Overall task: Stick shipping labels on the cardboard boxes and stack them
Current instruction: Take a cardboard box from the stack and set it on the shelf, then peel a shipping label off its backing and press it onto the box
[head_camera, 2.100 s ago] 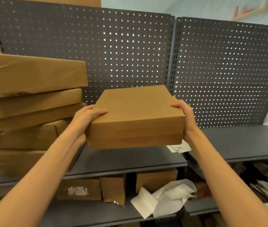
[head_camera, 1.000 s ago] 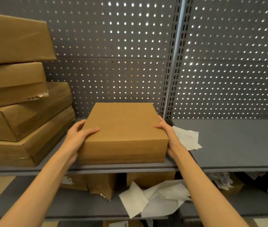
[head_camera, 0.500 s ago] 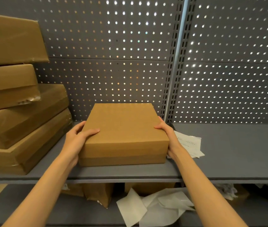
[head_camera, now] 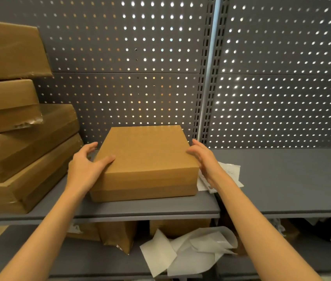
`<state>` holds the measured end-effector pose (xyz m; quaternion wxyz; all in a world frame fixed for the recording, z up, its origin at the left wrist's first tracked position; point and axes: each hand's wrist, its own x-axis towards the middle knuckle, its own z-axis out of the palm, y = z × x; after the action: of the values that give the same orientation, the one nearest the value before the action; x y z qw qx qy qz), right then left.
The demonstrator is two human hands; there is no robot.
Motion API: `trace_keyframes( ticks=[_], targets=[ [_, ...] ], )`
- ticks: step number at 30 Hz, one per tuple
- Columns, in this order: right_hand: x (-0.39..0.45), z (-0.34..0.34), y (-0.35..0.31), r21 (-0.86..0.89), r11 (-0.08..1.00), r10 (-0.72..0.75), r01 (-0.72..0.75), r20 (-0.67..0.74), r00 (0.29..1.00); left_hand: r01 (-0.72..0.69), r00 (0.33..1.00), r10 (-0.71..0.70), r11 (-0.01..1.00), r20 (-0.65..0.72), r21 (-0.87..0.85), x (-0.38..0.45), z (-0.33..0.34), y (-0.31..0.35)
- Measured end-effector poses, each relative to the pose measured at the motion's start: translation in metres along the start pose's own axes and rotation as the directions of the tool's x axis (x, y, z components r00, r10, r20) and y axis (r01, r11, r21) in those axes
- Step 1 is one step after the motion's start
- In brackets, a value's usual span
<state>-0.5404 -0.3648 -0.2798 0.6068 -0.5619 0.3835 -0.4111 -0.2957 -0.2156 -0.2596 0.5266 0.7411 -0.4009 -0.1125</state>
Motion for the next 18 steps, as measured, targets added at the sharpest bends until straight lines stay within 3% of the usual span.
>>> trace_keyframes(
  ticks=[4,7,12,18],
  targets=[
    [-0.015,-0.024,-0.015,-0.247,0.963,-0.143,0.112,-0.113,0.983,-0.232,0.965,0.259,0.903,-0.028,0.363,-0.013,0.006,0.026],
    [-0.020,-0.048,-0.017,-0.384,0.912,-0.220,0.144,-0.162,0.962,-0.354,0.915,0.402,0.785,0.016,0.509,-0.025,0.024,0.050],
    [-0.029,-0.085,-0.010,-0.558,0.824,-0.234,0.100,-0.174,0.957,-0.468,0.860,0.500,0.696,0.101,0.544,-0.044,0.066,0.082],
    [-0.038,-0.112,-0.005,-0.632,0.774,-0.182,0.039,-0.163,0.970,-0.565,0.815,0.539,0.658,0.213,0.498,-0.056,0.119,0.112]
  ],
)
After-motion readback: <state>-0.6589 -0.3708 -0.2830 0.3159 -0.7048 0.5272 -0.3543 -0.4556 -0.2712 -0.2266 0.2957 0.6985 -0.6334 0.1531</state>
